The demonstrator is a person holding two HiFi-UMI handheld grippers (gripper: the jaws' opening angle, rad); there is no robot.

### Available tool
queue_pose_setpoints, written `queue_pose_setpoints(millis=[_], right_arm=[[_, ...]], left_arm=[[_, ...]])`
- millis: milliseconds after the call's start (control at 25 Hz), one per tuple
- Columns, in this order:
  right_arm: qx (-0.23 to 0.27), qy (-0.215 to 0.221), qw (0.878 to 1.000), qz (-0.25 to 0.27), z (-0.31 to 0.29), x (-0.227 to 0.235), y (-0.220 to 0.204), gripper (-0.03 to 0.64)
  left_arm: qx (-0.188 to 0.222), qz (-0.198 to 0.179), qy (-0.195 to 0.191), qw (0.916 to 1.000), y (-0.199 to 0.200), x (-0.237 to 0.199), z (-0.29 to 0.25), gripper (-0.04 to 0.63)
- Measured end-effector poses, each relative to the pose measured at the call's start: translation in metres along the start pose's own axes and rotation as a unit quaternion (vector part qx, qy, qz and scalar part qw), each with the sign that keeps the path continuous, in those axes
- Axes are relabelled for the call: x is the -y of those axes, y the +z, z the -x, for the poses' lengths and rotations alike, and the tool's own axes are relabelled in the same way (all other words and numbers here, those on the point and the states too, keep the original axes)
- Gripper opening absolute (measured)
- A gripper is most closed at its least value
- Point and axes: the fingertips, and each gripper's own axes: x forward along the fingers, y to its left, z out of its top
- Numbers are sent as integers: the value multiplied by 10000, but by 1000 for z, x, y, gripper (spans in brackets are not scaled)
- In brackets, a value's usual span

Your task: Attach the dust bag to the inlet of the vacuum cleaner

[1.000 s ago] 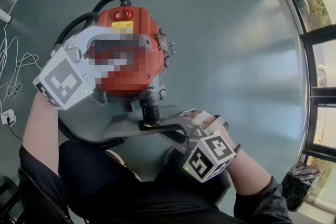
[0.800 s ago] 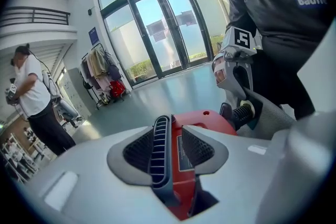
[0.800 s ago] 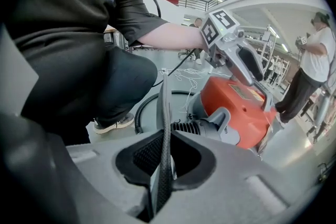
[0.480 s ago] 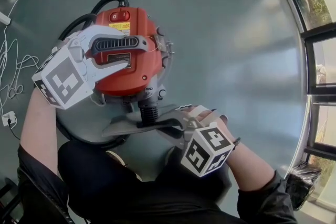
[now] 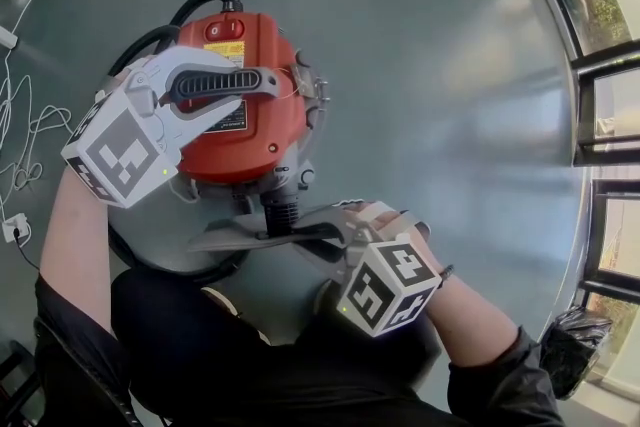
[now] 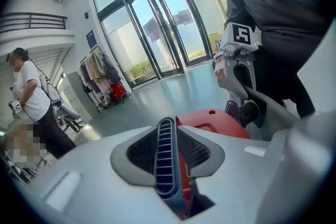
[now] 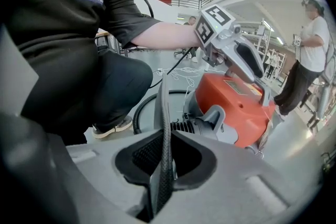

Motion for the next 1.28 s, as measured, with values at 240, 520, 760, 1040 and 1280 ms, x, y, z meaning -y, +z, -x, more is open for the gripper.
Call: queue_pose_setpoints(millis=[240, 520, 760, 1040, 1280], right_arm=[[-55, -21, 10000, -52, 2, 1, 1, 28], [-101, -40, 9999, -6, 1, 3, 1, 29], [-117, -61, 9999, -15, 0, 3, 1, 29], [-180, -94, 9998, 39, -4, 4, -5, 34], [-232, -241, 9994, -85, -3, 7, -2, 37]], left_arm=[[26, -98, -201, 9997, -1, 2, 0, 133], [29, 117, -421, 9990, 2, 1, 2, 138], [103, 378, -347, 9986, 1, -2, 1, 138], [57, 443, -299, 9986, 0, -2, 1, 133], [52, 418, -254, 9988, 1, -2, 1, 132]])
